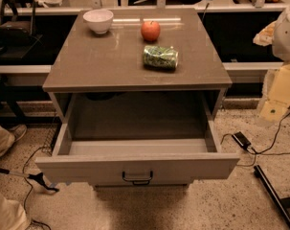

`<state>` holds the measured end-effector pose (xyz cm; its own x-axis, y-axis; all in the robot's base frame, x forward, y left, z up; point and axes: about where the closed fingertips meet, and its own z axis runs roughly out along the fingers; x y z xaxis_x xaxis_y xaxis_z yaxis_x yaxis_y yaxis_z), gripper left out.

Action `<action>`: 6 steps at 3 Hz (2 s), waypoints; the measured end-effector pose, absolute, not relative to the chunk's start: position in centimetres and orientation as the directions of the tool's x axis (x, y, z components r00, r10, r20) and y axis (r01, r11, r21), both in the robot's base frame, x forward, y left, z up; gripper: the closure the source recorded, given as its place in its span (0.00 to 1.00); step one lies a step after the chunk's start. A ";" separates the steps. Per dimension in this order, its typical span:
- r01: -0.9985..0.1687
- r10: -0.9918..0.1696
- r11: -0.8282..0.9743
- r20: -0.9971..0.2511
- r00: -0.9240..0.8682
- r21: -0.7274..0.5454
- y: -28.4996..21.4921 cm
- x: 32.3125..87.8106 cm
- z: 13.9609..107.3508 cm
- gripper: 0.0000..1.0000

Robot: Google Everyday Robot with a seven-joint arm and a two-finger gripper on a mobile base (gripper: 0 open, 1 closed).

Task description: Close top drawer

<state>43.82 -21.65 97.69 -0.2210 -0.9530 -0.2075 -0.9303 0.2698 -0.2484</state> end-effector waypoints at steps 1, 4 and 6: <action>-0.930 -0.953 0.270 -0.208 -0.221 -0.248 -21.6 43.8 97.7 0.00; -0.827 -0.775 0.561 -0.323 -0.544 0.046 -17.9 39.7 83.9 0.00; -0.669 -0.629 0.705 -0.227 -0.744 0.238 -16.5 37.0 72.6 0.18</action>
Offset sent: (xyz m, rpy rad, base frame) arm -0.0192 0.0123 -0.0522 0.1270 0.0941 -0.0629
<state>37.04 -16.47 72.58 -0.7436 -0.6291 -0.2265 -0.6686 0.7046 0.2377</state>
